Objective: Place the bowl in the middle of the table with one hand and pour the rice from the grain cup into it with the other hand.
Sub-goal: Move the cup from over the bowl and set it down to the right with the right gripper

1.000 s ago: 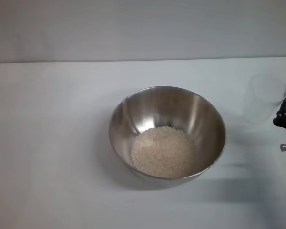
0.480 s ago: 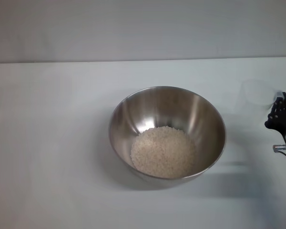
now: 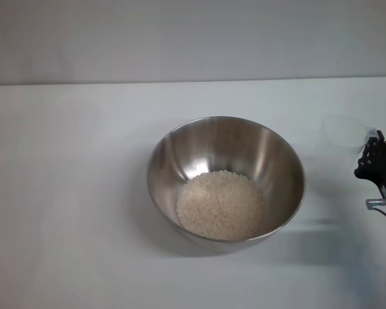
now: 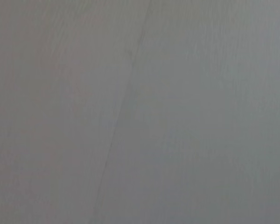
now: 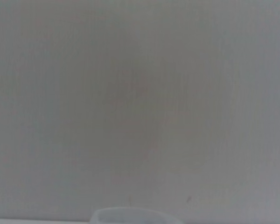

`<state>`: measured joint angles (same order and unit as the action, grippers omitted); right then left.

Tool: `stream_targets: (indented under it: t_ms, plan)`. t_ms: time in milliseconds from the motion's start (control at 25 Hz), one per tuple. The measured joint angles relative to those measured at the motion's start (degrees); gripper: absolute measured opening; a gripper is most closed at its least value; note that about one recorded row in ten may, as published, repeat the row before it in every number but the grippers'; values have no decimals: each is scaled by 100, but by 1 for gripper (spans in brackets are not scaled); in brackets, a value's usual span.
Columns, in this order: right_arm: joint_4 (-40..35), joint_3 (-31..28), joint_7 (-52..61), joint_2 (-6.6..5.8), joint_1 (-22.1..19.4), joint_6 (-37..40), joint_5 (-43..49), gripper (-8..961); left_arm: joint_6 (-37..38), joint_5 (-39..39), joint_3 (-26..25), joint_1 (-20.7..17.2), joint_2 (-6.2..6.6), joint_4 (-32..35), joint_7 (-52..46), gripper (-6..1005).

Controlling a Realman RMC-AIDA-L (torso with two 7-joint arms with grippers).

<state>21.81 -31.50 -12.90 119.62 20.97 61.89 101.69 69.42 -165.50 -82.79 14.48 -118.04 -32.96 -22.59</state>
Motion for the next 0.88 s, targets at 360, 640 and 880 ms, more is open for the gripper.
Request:
stream_targets:
  t_ms: [360,640,880]
  plan:
    - [-21,36,-1,0,12,-134,0,12,71,0,0,-48,0,-24,0,763]
    - [-45,40,-2,7,13,-142,0,12,113,0,0,-65,0,-35,0,763]
    - [-45,47,-2,6,21,-151,0,11,119,0,0,-72,0,-34,0,762]
